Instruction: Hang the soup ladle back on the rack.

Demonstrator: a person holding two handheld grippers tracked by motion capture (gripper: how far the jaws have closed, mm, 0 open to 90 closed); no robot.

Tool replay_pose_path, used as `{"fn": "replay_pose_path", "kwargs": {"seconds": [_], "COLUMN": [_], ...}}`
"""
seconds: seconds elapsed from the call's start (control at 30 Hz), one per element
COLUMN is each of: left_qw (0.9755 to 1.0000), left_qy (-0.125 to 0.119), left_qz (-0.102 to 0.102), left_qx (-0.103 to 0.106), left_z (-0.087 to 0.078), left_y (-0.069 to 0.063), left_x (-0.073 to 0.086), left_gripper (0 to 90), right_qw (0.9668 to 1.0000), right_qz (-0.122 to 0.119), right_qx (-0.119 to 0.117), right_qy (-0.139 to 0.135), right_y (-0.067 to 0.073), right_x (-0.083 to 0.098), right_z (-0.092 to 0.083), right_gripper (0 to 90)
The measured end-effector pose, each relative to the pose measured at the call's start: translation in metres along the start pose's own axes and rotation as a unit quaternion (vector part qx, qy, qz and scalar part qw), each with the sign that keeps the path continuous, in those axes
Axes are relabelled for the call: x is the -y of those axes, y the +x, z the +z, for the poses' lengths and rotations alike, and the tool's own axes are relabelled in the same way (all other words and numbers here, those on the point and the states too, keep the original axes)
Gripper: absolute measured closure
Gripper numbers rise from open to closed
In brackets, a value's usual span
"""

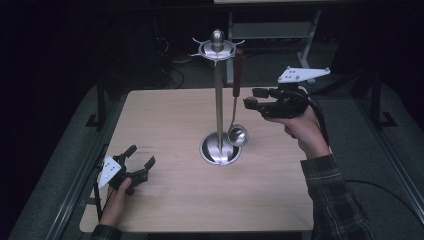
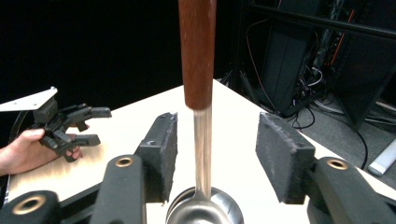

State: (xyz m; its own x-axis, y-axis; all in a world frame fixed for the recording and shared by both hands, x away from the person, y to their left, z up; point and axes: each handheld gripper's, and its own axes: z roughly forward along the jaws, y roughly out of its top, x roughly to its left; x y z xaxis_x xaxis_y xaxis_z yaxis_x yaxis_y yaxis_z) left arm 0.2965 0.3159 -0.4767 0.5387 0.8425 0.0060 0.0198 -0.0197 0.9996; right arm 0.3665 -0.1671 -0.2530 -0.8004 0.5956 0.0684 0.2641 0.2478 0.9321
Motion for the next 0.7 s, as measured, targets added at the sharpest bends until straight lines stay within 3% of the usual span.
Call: {"fn": "replay_pose_path", "kwargs": {"seconds": [0.27,0.7], "left_qw": [1.0,1.0], "left_qy": [0.0,-0.001], "left_qz": [0.0,-0.004], "left_qx": [0.0,-0.001], "left_z": [0.0,0.0], "left_y": [0.0,0.0], "left_x": [0.0,0.0], "left_gripper": [14.4,14.3], "right_qw": [0.9998,0.9977], "right_qz": [0.013,0.05], "right_qx": [0.009,0.045], "right_qy": [0.008,0.015], "right_y": [-0.003,-0.007], "right_x": [0.024,0.083], "right_z": [-0.002,-0.01], "right_gripper": [37.7,23.1]}}
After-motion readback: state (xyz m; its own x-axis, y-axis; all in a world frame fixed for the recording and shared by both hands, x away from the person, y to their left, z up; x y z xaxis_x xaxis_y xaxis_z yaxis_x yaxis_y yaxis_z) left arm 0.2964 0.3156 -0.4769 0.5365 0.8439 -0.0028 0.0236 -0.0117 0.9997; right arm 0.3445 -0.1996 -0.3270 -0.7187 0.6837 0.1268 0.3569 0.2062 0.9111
